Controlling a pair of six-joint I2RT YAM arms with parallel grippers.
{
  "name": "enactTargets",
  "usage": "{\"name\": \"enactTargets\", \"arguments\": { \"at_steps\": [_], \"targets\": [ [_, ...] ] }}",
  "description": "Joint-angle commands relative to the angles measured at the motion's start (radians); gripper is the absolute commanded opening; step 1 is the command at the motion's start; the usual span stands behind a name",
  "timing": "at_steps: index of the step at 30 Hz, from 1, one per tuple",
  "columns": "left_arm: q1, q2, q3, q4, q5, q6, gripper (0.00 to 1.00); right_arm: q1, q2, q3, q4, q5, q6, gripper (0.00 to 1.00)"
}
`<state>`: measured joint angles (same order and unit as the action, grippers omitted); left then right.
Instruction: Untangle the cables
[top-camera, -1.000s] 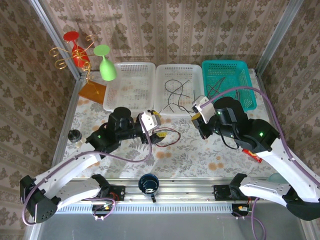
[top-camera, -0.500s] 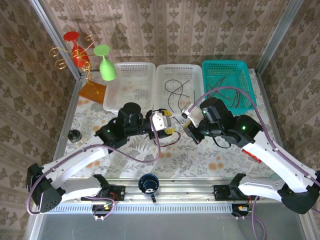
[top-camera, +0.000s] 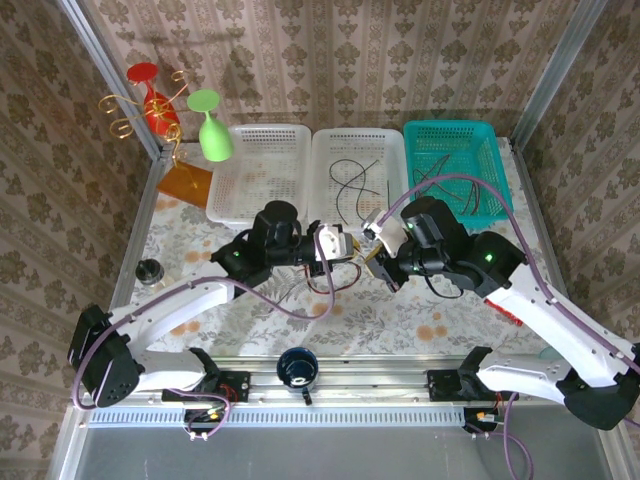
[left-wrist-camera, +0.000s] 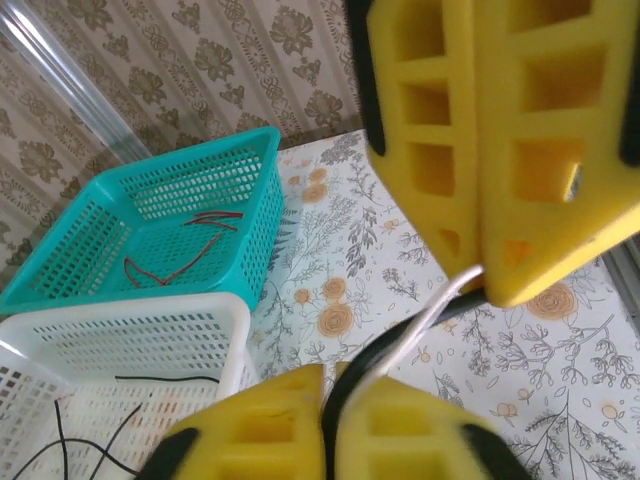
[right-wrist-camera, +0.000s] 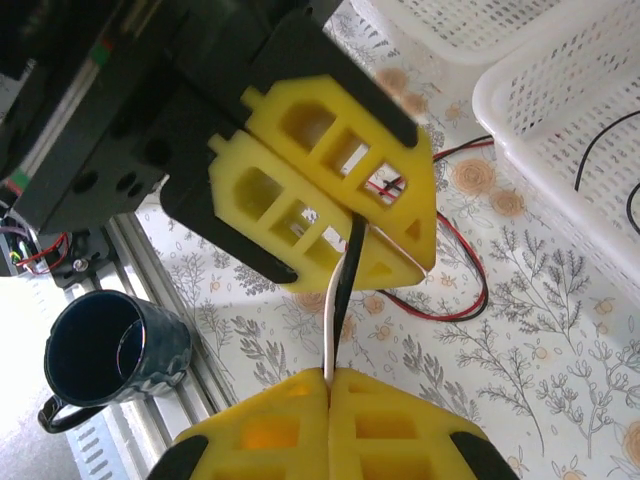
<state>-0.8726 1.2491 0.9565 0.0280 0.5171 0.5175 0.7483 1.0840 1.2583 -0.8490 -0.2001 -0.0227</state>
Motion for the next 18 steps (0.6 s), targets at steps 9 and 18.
{"name": "enactTargets", "arguments": {
  "at_steps": [9, 18],
  "targets": [
    [0.077, -0.022, 0.033, 0.098, 0.081, -0.279, 0.00, -0.190, -0.281, -0.214, 0.411, -0.067, 0.166, 0.72],
    [0.183, 0.045, -0.006, 0.431, 0.278, -0.725, 0.00, -0.314, -0.329, -0.342, 0.725, -0.278, 0.265, 0.70]
  ]
}}
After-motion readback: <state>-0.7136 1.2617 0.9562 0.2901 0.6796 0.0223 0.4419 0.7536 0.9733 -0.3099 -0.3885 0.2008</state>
